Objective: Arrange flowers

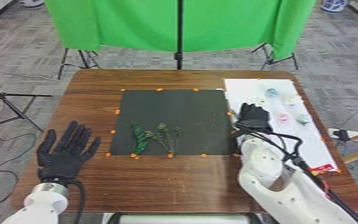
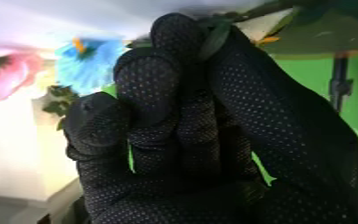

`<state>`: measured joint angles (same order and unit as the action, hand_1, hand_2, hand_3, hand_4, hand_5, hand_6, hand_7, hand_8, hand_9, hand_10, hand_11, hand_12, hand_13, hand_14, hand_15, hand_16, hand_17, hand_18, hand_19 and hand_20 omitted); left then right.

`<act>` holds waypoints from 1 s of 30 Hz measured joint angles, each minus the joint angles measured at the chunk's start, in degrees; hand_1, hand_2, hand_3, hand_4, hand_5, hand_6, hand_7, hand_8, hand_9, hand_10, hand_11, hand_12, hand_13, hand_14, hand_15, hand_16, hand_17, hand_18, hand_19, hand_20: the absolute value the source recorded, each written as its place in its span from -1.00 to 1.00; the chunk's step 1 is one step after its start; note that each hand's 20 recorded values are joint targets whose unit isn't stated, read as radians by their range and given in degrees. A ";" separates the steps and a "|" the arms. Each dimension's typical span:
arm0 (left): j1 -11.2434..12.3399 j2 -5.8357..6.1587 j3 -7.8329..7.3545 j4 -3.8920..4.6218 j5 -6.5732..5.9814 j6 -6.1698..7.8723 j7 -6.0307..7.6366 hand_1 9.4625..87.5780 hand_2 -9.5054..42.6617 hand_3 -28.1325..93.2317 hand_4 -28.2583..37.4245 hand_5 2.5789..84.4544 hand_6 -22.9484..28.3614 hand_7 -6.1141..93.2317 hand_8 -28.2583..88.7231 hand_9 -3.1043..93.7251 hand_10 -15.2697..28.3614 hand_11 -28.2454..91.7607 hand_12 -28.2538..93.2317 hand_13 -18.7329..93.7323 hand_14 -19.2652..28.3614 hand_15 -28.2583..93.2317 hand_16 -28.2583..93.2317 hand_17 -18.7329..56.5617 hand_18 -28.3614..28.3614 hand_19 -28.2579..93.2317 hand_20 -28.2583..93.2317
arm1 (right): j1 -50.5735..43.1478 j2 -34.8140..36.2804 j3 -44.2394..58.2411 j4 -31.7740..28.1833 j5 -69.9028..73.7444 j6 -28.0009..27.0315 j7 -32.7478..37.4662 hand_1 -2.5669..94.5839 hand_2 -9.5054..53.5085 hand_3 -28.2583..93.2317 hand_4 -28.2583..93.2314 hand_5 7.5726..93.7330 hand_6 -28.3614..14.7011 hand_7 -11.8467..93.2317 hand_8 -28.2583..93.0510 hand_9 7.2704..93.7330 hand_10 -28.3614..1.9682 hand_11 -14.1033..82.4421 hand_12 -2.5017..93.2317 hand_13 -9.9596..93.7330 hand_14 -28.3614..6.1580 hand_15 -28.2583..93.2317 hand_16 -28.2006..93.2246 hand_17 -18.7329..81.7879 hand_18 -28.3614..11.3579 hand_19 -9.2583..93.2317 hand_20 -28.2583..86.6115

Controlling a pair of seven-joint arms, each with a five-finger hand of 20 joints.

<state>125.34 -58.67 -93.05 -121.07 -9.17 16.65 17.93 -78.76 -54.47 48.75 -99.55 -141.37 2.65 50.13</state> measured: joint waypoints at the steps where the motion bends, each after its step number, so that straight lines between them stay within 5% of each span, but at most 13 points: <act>1: 0.00 0.00 0.00 0.00 -0.01 0.00 0.03 -0.52 -0.34 0.73 -1.00 0.11 0.17 -0.50 -0.69 -0.08 0.40 -0.07 -0.32 -0.08 0.45 0.27 -0.62 -0.62 0.52 0.09 -0.22 | -0.40 0.56 0.19 -0.20 -0.12 0.89 -0.09 0.29 -1.00 0.75 -0.68 0.73 0.30 -0.05 -0.15 0.92 0.06 -0.47 0.08 0.67 0.34 0.25 0.47 0.25 -0.90 0.90 0.21; 10: -0.04 -0.01 -0.08 0.00 -0.17 0.00 0.29 -0.52 -0.34 0.73 -1.00 0.11 0.17 -0.49 -0.69 -0.08 0.40 -0.07 -0.32 -0.08 0.45 0.26 -0.62 -0.62 0.52 0.09 -0.22 | -3.92 4.71 1.97 -3.34 -0.47 8.42 -1.39 0.29 -1.00 0.76 -0.67 0.72 0.30 -0.04 -0.14 0.92 0.07 -0.45 0.09 0.66 0.33 0.28 0.47 0.25 -0.91 0.89 0.22; 30: 0.03 0.40 -0.47 -0.16 -0.31 0.00 0.83 -0.53 -0.32 0.73 -1.00 0.12 0.18 -0.50 -0.69 -0.08 0.40 -0.07 -0.32 -0.07 0.45 0.26 -0.62 -0.62 0.52 0.09 -0.22 | -1.22 2.87 -0.08 -17.47 6.21 11.26 -5.26 0.31 -1.00 0.72 -0.71 0.65 0.32 0.01 -0.15 0.89 0.10 -0.44 0.10 0.65 0.33 0.29 0.47 0.24 -0.89 0.88 0.24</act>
<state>125.37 -58.28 -93.52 -121.23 -9.47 16.64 18.76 -79.98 -51.60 48.67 -117.02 -135.16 13.92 44.86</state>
